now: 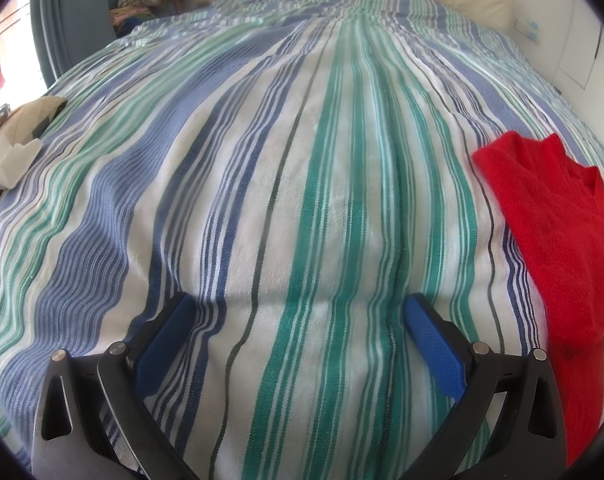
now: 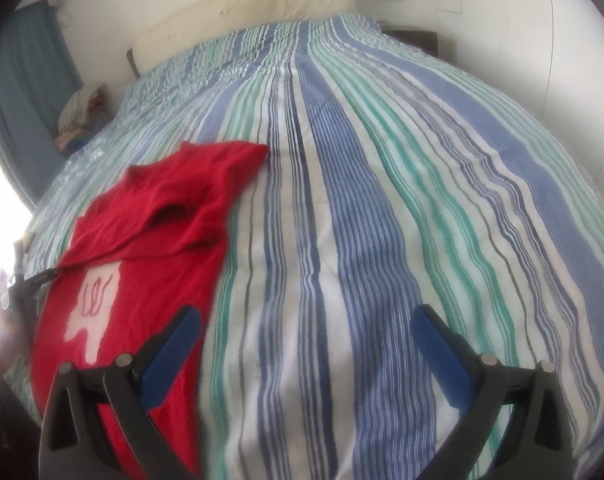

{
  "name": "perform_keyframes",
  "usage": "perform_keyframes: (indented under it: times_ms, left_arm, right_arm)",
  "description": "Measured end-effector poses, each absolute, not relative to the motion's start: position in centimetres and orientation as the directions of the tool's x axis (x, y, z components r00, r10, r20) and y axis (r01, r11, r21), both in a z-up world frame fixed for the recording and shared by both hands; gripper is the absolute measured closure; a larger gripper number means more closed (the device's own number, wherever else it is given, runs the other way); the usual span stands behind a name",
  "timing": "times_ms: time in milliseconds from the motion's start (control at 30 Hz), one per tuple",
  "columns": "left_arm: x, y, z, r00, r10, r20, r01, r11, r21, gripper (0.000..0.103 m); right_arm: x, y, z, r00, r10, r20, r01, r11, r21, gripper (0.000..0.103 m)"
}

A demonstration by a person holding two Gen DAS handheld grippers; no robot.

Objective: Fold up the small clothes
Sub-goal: 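Grasp the sweater hem with the left gripper while the right gripper grasps it too, then fold the hem up over the collar with both grippers and release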

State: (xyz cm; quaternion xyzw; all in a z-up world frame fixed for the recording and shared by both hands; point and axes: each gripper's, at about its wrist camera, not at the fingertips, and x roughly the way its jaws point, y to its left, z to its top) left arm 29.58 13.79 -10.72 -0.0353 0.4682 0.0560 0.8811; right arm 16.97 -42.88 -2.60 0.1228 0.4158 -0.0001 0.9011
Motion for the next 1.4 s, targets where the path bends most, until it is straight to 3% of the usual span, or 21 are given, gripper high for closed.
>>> perform_keyframes:
  times_ms: [300,400,467,533,800,867,967,1033,1067,1100,1133,1200,1400]
  left_arm:
    - [29.1,13.3,-10.0,0.526,0.061,-0.848,-0.112,0.994,0.002,0.001]
    - [25.0,13.8,-7.0,0.59,-0.1,-0.801,-0.072,0.982,-0.176,0.003]
    - [21.1,12.9,-5.3,0.605,-0.27,-0.749,0.055,0.953,-0.299,0.002]
    - [17.1,11.3,-5.0,0.57,-0.382,-0.727,0.174,0.922,-0.347,0.002]
    - [5.8,7.4,-6.8,0.396,-0.524,-0.754,0.321,0.849,-0.421,0.004]
    - [5.0,7.2,-6.5,0.339,-0.569,-0.749,0.331,0.818,-0.471,0.011]
    - [4.9,6.7,-7.6,0.252,-0.585,-0.771,0.278,0.807,-0.521,0.034]
    - [4.6,6.1,-8.8,0.206,-0.573,-0.793,0.267,0.813,-0.518,0.061]
    - [4.7,5.9,-9.3,0.195,-0.561,-0.804,0.256,0.821,-0.511,0.066]
    - [4.9,5.8,-9.7,0.182,-0.558,-0.81,0.24,0.824,-0.514,0.079]
    - [5.0,5.8,-10.1,0.169,-0.565,-0.807,0.221,0.82,-0.528,0.094]
    - [5.0,6.1,-10.3,0.16,-0.595,-0.788,0.185,0.802,-0.568,0.099]
    - [4.6,7.8,-4.6,0.274,-0.686,-0.675,0.228,0.728,-0.647,0.1]
  right_arm:
    - [14.5,-40.3,-2.7,0.657,0.128,-0.743,0.034,0.98,0.198,0.0]
    - [13.7,-39.6,-2.2,0.648,0.155,-0.746,-0.001,0.979,0.202,0.0]
    - [13.0,-39.0,-1.6,0.633,0.19,-0.75,-0.043,0.977,0.211,0.0]
    - [11.8,-38.4,-1.2,0.614,0.219,-0.758,-0.091,0.974,0.207,0.0]
    - [7.8,-35.4,-3.8,0.441,0.409,-0.799,-0.193,0.912,0.361,0.0]
    - [6.9,-34.9,-5.0,0.39,0.446,-0.805,-0.19,0.895,0.404,0.002]
    - [6.0,-34.4,-6.9,0.329,0.514,-0.792,-0.173,0.857,0.485,0.014]
    - [5.8,-34.0,-8.1,0.29,0.544,-0.787,-0.161,0.839,0.52,0.03]
    - [5.7,-33.7,-8.7,0.28,0.557,-0.782,-0.16,0.83,0.534,0.033]
    - [5.6,-33.4,-9.2,0.266,0.564,-0.782,-0.158,0.826,0.542,0.041]
    - [5.6,-33.2,-9.7,0.254,0.562,-0.787,-0.155,0.827,0.541,0.062]
    - [5.5,-33.0,-10.2,0.242,0.536,-0.809,-0.152,0.844,0.513,0.098]
    - [5.1,-34.6,-6.5,0.332,0.587,-0.738,-0.156,0.806,0.571,0.099]
